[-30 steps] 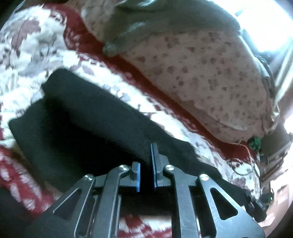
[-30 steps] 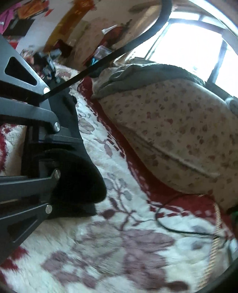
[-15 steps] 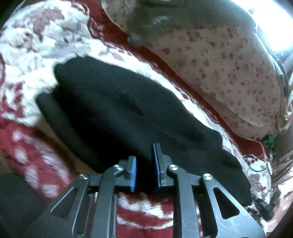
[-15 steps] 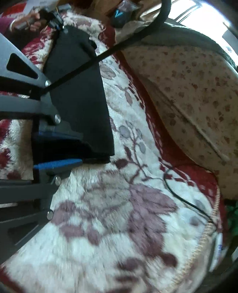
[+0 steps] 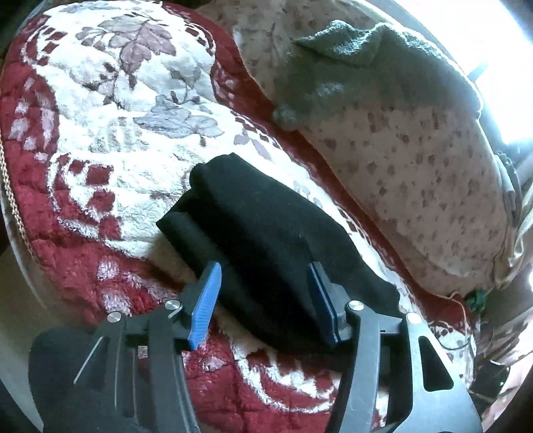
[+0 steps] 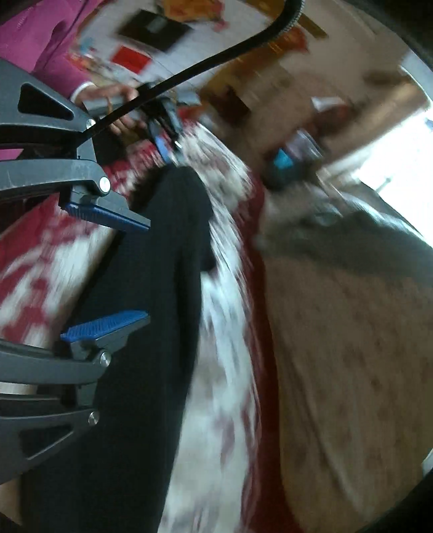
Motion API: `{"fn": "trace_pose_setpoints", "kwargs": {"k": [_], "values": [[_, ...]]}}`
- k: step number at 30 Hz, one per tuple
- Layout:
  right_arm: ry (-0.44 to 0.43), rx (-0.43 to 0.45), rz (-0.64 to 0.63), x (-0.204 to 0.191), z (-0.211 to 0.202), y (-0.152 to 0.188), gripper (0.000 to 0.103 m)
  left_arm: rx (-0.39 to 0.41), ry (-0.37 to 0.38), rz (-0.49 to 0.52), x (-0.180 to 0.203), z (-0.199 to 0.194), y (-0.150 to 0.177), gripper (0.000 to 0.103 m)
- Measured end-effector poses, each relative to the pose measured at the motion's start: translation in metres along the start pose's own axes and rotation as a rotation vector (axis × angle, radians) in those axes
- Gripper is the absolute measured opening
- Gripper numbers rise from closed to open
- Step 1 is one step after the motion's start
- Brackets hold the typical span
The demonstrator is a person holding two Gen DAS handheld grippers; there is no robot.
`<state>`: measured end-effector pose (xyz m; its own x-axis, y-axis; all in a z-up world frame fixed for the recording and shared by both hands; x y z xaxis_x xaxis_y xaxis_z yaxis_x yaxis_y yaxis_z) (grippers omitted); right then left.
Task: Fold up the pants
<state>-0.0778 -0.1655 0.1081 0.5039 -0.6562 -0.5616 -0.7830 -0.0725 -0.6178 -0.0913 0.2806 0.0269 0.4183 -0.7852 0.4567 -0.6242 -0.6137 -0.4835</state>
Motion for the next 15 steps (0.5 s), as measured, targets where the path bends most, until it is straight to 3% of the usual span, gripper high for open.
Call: {"fn": "trace_pose_setpoints", "kwargs": {"k": [5,8,15], "values": [[-0.078,-0.106,-0.106,-0.044,0.093,-0.002,0.047,-0.030,-0.020,0.042,0.006,0.009,0.005,0.052],[-0.100,-0.151,-0.167,-0.066,0.125,0.000,0.047,-0.020,-0.036,0.076,0.010,0.014,0.004,0.052],[0.019,-0.245,-0.416,-0.103,0.186,0.011,0.048,-0.027,-0.052,0.079,0.013,0.029,-0.006,0.052]]}}
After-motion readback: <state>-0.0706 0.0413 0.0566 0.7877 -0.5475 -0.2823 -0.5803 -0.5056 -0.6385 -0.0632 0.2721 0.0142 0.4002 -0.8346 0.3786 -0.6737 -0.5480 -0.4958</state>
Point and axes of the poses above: each gripper's, at about its wrist camera, not at the fingertips, and z roughly the way its jaws point, x to its right, y to its underside, the point moved 3 cm from there along z, roughly the way its jaws point, and after that the axes turned 6 degrees about -y, right-handed, at the moved point
